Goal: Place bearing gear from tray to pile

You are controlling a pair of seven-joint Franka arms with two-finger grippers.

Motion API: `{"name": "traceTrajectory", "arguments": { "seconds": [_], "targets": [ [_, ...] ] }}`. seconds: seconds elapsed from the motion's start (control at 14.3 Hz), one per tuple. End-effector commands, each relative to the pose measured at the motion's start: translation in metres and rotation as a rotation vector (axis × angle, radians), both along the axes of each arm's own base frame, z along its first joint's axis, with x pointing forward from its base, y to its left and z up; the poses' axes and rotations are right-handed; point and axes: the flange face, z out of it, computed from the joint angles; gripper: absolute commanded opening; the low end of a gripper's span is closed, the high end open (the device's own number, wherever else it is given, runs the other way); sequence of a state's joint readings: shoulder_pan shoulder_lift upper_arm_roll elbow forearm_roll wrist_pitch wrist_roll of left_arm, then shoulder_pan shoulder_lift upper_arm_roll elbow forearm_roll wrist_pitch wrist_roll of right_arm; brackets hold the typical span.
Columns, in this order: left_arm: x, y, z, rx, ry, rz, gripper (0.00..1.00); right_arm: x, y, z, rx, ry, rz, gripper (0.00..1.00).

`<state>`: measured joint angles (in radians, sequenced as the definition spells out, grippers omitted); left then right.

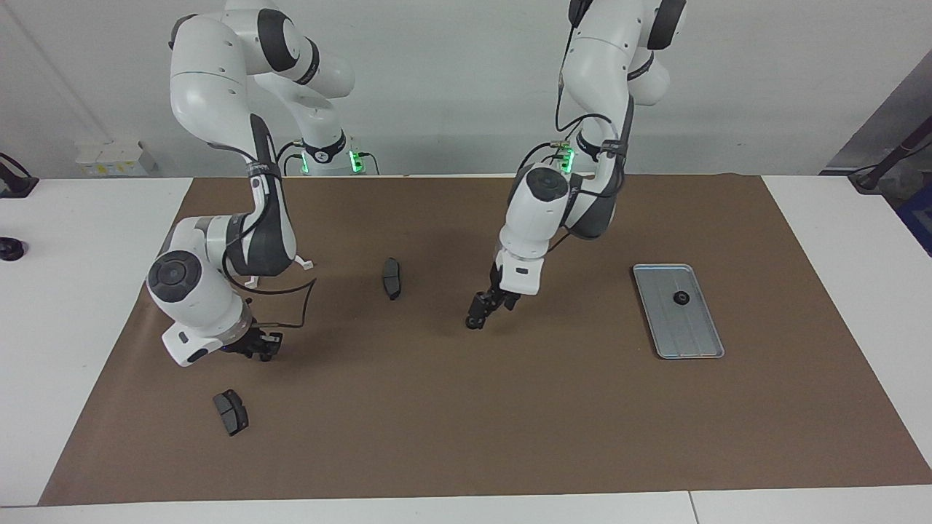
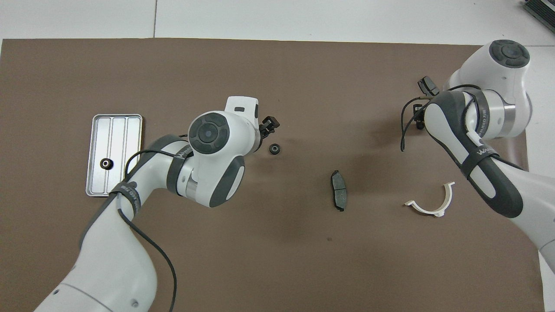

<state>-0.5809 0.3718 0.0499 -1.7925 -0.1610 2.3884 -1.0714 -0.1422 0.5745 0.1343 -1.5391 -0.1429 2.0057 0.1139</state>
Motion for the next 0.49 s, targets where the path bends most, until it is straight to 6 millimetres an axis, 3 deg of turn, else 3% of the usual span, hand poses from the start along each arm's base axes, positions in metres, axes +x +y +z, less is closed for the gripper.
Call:
{"name": "traceTrajectory", "arguments": {
  "seconds": [0.0,0.14,0.28,0.42],
  "targets": [
    [0.016,0.098,0.052,0.014,0.071,0.129,1.0,-0.007,0.008,0.012,0.001,-0.024,0.029,1.0],
    [0.029,0.156,0.065,0.061,0.078,0.186,1.0,-0.006,0.026,0.028,-0.002,-0.052,0.047,1.0],
    [0.035,0.197,0.063,0.132,0.087,0.214,1.0,-0.008,0.08,0.043,-0.004,-0.081,0.075,1.0],
    [0.04,0.255,0.055,0.153,0.091,0.23,1.0,-0.012,0.153,0.049,0.006,-0.14,0.067,1.0]
  ]
}}
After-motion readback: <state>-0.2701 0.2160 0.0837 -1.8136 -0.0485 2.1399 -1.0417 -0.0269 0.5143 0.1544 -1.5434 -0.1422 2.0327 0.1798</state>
